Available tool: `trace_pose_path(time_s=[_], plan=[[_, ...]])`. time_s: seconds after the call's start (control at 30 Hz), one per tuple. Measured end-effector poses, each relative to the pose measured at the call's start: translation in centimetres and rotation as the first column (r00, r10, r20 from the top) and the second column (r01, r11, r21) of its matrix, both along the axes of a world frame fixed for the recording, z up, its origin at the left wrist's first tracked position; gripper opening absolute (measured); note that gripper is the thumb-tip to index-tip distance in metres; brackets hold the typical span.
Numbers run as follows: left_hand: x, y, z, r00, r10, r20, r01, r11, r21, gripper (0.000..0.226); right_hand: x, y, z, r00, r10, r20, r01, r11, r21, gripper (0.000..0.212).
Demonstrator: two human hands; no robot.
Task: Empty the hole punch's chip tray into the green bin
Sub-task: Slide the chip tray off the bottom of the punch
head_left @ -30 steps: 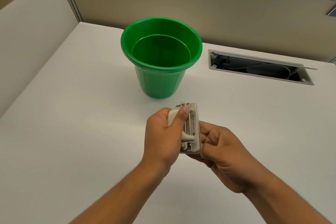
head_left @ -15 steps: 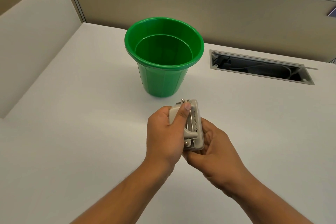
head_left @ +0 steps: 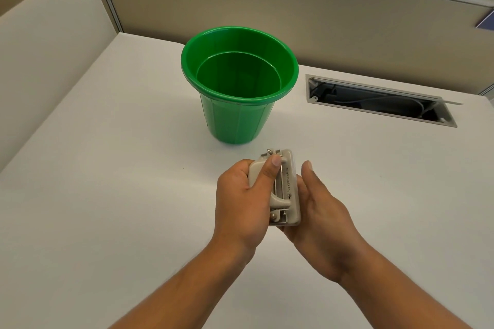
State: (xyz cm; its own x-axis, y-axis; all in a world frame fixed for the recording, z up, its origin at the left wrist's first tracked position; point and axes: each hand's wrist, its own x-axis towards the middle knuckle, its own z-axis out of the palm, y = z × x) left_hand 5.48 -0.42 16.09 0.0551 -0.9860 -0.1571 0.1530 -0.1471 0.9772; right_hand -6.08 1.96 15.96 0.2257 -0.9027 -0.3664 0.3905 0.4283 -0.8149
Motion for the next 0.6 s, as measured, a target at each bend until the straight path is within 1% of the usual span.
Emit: trace_pose_path(time_s=[0.07, 0.13, 0.3, 0.43, 0.57, 0.6], plan=[[-0.3, 0.2, 0.0, 1.0, -0.018, -0.006, 0.018, 1.0, -0.019, 0.034, 0.4, -0.1, -0.3, 0.996, -0.086, 0.035, 0.083, 0.994, 0.069, 0.053], [-0.5, 0.3, -0.1, 1.0, -0.015, -0.022, 0.015, 0.999, -0.028, 0.033, 0.8, -0.1, -0.5, 0.988, -0.142, 0.067, 0.136, 0.987, 0.084, 0.048], [-0.3, 0.1, -0.1, 0.996, -0.005, -0.094, 0.005, 1.0, -0.007, 0.033, 1.4, 0.0, -0.7, 0.956, -0.227, 0.185, 0.205, 0.97, 0.127, 0.047], [-0.2, 0.0, -0.2, 0.981, -0.013, -0.194, 0.027, 0.997, 0.069, 0.028, 1.3, -0.3, -0.8, 0.926, -0.268, 0.266, 0.225, 0.958, 0.179, 0.048], [0.1, -0.3, -0.5, 0.958, 0.007, -0.288, 0.046, 0.984, 0.175, 0.045, 1.3, -0.5, -0.6, 0.911, -0.284, 0.299, 0.221, 0.948, 0.227, 0.054], [0.2, -0.4, -0.5, 0.946, 0.019, -0.323, 0.047, 0.98, 0.194, 0.046, 1.3, -0.6, -0.6, 0.91, -0.285, 0.302, 0.218, 0.947, 0.236, 0.055]])
